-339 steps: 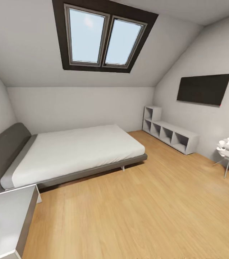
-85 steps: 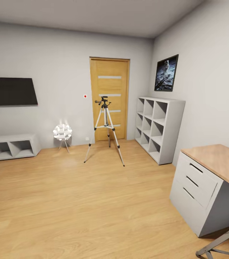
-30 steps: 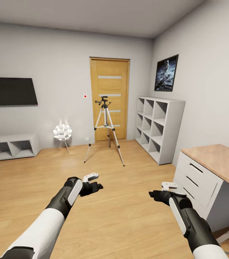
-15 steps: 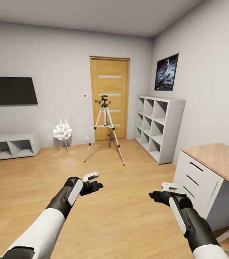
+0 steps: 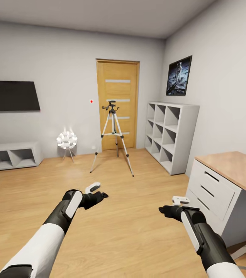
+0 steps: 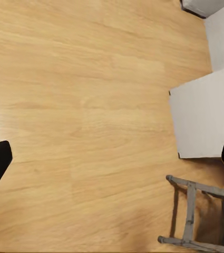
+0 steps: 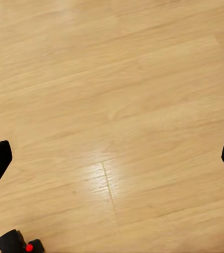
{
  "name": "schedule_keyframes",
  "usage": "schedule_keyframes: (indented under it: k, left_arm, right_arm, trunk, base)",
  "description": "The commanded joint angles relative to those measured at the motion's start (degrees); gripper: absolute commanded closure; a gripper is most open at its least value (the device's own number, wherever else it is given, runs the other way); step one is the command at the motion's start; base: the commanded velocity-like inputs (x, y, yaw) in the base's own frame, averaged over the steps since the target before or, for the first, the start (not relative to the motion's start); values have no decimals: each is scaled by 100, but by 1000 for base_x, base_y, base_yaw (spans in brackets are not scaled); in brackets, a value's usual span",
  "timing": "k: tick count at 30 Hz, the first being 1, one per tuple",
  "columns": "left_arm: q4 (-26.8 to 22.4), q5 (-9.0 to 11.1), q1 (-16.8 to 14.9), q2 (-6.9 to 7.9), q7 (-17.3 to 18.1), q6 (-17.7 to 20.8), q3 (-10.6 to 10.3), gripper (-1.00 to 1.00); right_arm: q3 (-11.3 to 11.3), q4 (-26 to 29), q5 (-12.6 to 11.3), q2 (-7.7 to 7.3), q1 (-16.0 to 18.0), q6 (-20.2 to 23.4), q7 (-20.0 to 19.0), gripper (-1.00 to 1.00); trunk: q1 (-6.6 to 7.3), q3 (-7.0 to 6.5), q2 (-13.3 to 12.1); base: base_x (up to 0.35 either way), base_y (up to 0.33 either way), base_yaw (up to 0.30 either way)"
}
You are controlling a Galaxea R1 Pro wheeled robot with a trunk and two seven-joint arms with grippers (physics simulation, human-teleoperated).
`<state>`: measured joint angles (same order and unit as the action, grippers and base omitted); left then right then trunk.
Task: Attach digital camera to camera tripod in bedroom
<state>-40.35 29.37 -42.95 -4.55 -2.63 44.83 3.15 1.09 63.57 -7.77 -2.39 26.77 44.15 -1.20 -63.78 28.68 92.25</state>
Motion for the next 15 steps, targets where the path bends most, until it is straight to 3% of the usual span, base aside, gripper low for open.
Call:
schedule_keyframes:
  k: [1,8,15]
  left_arm:
    - [-6,124,-3,26,-23,35,51,-100]
    - [0,341,-3,225,-4,42,124,-100]
    - [-1,363,-3,260,-8,43,128,-100]
  right_arm:
    - [7,4,-15,0,4,26,-29,-100]
    - [5,3,-14,2,4,24,-165,-100]
    - [32,40,-14,-14,4,32,-204,-100]
  trunk:
    - [-22,25,45]
    - [-176,151,326]
    - [-330,276,607]
  base:
    - [0,0,0]
    - [0,0,0]
    - [0,0,0]
